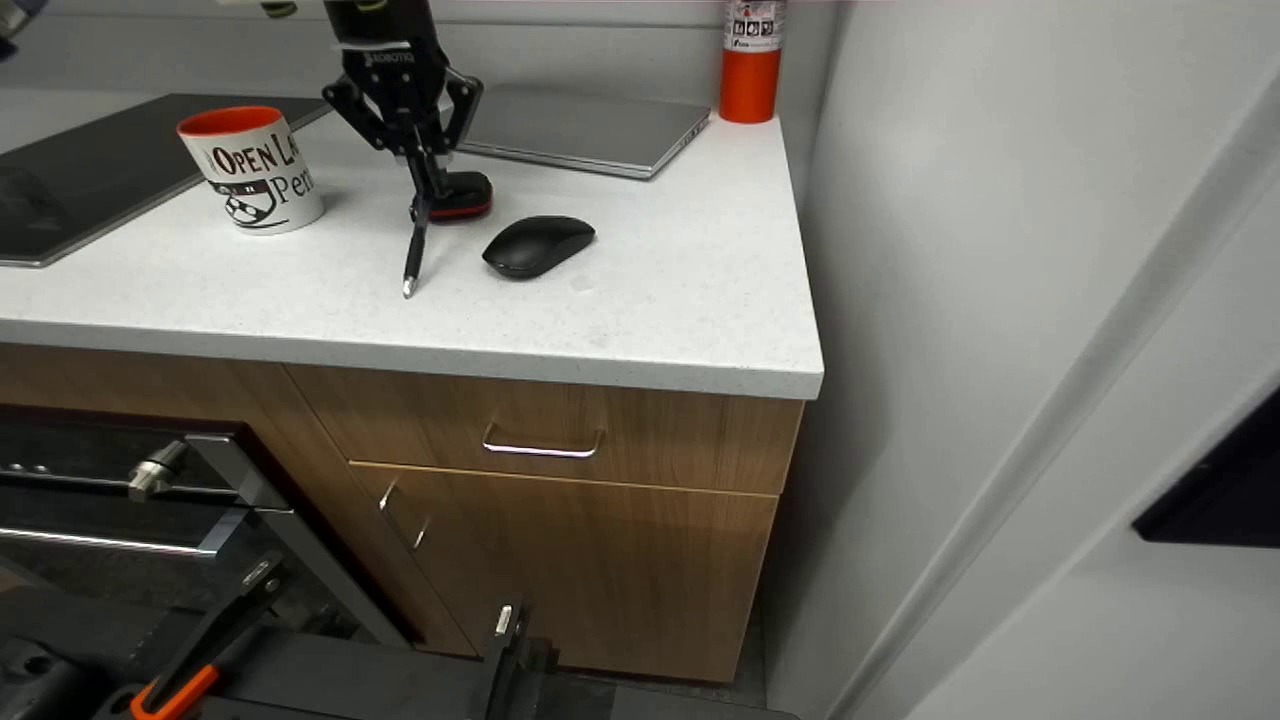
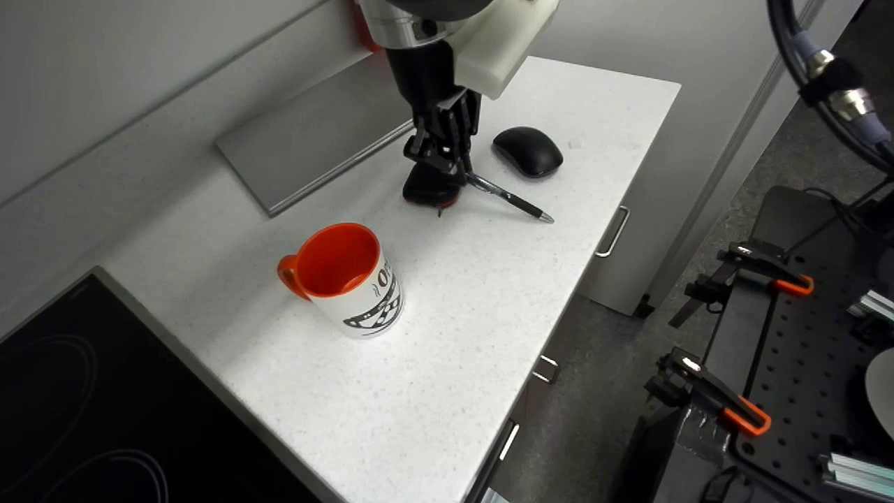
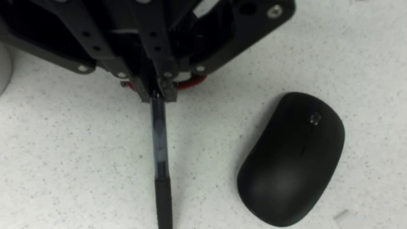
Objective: Remove the pen from the mug cup and place it on the table
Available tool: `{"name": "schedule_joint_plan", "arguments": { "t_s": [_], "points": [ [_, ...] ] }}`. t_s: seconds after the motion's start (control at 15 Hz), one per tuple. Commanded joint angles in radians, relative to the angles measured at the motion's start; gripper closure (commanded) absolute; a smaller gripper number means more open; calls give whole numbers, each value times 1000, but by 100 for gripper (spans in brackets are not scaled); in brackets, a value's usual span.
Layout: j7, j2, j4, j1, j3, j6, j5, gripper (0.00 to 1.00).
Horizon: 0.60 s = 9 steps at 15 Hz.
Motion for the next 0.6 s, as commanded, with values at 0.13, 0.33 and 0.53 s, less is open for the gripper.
{"name": "schedule_joint_plan", "arguments": {
  "t_s": [0.13,0.33,0.53],
  "points": [
    [20,48,45,-8,-10,-55,38,97],
    [78,37,41,-16,-26,-29,49,63],
    [77,14,34,-30,-34,-16,86,48]
  ]
}}
